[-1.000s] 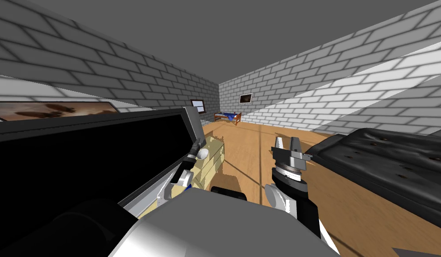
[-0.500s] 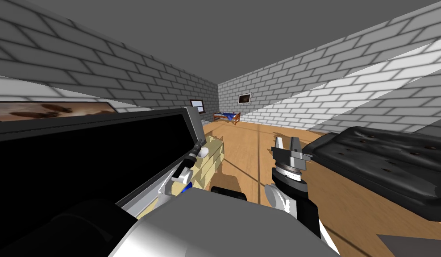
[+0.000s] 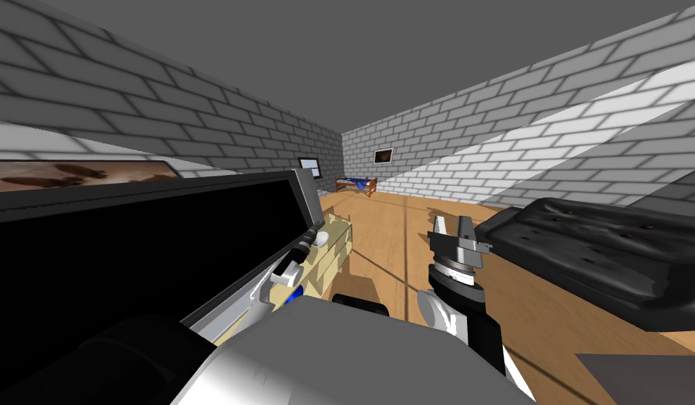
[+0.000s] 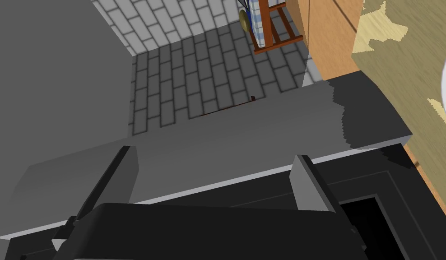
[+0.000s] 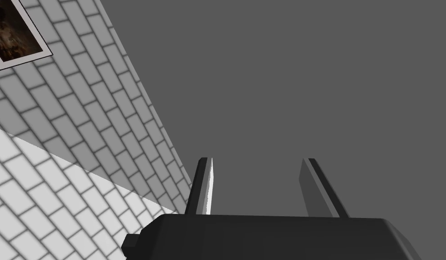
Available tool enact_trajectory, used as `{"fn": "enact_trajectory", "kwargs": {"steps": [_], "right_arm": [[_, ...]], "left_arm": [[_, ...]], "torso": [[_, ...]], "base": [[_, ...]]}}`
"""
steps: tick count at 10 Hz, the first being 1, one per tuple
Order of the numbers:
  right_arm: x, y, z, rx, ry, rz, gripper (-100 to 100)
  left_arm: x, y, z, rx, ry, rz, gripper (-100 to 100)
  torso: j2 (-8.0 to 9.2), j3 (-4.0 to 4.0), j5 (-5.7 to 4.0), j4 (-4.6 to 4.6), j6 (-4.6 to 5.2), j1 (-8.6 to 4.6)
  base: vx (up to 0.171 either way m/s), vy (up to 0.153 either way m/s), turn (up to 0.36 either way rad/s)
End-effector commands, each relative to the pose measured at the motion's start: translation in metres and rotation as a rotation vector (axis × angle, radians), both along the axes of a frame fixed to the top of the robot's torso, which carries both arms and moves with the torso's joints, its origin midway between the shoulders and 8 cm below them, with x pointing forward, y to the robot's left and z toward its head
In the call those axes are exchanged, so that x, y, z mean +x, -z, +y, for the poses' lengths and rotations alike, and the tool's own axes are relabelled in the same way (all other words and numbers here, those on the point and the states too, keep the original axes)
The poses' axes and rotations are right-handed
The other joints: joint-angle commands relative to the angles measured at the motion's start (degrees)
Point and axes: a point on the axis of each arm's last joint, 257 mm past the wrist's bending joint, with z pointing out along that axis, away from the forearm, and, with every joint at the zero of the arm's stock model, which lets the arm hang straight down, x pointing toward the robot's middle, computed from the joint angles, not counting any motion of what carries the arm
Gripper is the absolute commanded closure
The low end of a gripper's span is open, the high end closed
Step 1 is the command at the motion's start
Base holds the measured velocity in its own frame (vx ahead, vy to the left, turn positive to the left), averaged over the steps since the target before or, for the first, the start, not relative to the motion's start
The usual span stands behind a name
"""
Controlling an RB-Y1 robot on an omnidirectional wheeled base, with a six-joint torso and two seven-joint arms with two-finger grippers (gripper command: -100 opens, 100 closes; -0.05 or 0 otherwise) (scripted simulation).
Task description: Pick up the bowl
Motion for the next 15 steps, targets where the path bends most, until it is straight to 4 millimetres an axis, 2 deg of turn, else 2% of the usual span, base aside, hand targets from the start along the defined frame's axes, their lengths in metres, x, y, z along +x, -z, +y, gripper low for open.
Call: {"fn": "enact_trajectory", "kwargs": {"steps": [1, 3, 4, 5, 6, 8, 9, 11, 12, 14, 15], "right_arm": [[0.0, 0.0, 0.0, 0.0, 0.0, 0.0, 0], [0.0, 0.0, 0.0, 0.0, 0.0, 0.0, 0], [0.0, 0.0, 0.0, 0.0, 0.0, 0.0, 0], [0.0, 0.0, 0.0, 0.0, 0.0, 0.0, 0], [0.0, 0.0, 0.0, 0.0, 0.0, 0.0, 0], [0.0, 0.0, 0.0, 0.0, 0.0, 0.0, 0], [0.0, 0.0, 0.0, 0.0, 0.0, 0.0, 0], [0.0, 0.0, 0.0, 0.0, 0.0, 0.0, 0], [0.0, 0.0, 0.0, 0.0, 0.0, 0.0, 0], [0.0, 0.0, 0.0, 0.0, 0.0, 0.0, 0], [0.0, 0.0, 0.0, 0.0, 0.0, 0.0, 0]], "left_arm": [[0.002, 0.007, 0.0, 0.003, -0.002, 0.026, -100], [0.005, 0.031, 0.009, 0.013, -0.008, 0.111, -100], [0.005, 0.033, 0.009, 0.013, -0.009, 0.119, -100], [0.005, 0.046, 0.015, 0.015, -0.015, 0.166, -100], [0.005, 0.046, 0.015, 0.015, -0.015, 0.166, -100], [0.005, 0.072, 0.026, 0.012, -0.03, 0.254, -100], [0.004, 0.074, 0.026, 0.012, -0.031, 0.262, -100], [0.001, 0.101, 0.038, 0.001, -0.051, 0.35, -100], [0.0, 0.102, 0.038, 0.001, -0.053, 0.356, -100], [-0.006, 0.128, 0.05, -0.017, -0.077, 0.442, -100], [-0.007, 0.13, 0.051, -0.017, -0.079, 0.45, -100]], "torso": [[0.0, 0.0, 0.0, 0.0, 0.0, 0.0], [-0.02, -0.01, 0.0, 0.0, 0.0, 0.03], [0.0, 0.0, 0.01, 0.0, 0.0, 0.06], [-0.04, -0.02, 0.02, 0.0, -0.01, 0.06], [-0.07, -0.04, 0.02, -0.01, 0.0, 0.07], [-0.1, -0.06, 0.02, -0.02, 0.0, 0.08], [-0.12, -0.07, 0.03, -0.03, 0.0, 0.14], [-0.15, -0.08, 0.03, -0.03, -0.01, 0.11], [-0.15, -0.09, 0.04, -0.03, 0.0, 0.17], [-0.23, -0.13, 0.04, -0.05, 0.0, 0.16], [-0.28, -0.16, 0.05, -0.06, -0.01, 0.22]], "base": [[-0.028, 0.009, -0.024], [-0.031, 0.018, -0.062], [-0.024, 0.024, -0.026], [-0.015, 0.023, -0.042], [-0.009, 0.018, -0.032], [-0.006, 0.034, -0.078], [-0.002, 0.037, -0.037], [0.005, 0.043, -0.078], [0.008, 0.043, -0.052], [0.033, 0.054, -0.076], [0.028, 0.052, -0.055]]}}
